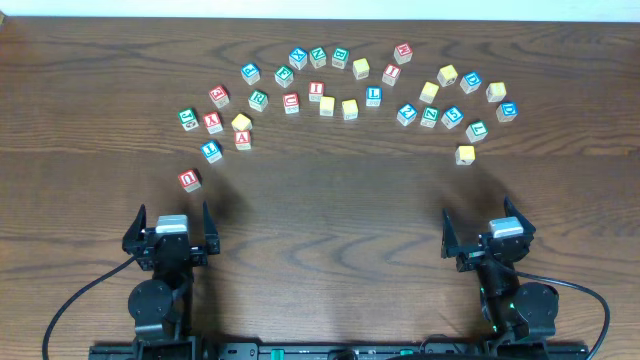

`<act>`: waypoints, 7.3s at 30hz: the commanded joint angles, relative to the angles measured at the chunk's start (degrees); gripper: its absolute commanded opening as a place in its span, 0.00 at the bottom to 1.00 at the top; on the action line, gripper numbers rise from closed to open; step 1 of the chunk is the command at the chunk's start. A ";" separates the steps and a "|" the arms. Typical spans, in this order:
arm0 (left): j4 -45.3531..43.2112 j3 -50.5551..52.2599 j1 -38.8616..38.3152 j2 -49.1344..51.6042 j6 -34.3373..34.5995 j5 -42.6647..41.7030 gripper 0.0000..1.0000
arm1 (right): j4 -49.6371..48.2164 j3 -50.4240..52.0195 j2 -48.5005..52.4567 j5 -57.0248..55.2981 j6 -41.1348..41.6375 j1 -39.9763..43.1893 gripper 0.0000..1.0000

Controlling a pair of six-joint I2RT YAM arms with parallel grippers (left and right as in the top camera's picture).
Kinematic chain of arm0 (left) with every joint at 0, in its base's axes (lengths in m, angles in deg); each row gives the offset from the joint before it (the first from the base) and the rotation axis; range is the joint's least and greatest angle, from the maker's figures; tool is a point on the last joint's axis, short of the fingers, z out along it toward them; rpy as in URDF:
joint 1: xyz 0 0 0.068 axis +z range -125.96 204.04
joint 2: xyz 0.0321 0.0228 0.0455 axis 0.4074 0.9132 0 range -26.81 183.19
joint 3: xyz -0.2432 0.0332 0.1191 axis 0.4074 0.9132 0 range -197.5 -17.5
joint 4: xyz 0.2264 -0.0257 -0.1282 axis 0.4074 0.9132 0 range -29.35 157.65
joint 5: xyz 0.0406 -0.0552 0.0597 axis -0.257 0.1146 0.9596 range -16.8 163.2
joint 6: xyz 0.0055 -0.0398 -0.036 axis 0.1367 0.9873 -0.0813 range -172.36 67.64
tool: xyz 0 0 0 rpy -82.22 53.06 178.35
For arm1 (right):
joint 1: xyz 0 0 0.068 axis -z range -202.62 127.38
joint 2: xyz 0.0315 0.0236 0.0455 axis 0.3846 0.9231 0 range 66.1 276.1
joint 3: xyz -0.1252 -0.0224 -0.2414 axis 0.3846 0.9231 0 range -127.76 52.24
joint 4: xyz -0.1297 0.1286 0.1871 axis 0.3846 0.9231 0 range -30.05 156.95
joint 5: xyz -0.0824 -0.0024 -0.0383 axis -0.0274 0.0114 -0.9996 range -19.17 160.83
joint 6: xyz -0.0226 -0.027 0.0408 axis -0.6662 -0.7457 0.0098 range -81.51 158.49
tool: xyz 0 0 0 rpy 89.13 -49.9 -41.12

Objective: Spell out CORL

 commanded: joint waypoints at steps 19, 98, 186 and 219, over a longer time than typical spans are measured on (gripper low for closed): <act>2.45 0.83 0.33 -0.33 -0.72 0.74 0.98 | 0.07 0.24 -0.17 -0.09 0.66 0.17 0.99; 38.80 -65.64 0.15 59.58 0.57 -7.45 0.98 | 26.77 -55.28 50.86 3.91 -4.81 0.20 0.99; 63.36 -108.65 -13.88 115.21 30.47 -0.52 0.81 | 68.13 -123.03 120.34 -10.82 23.61 -11.04 0.92; 59.87 -108.65 -19.28 116.34 30.49 -0.55 0.82 | 65.92 -122.97 122.36 -6.75 20.96 -11.13 0.69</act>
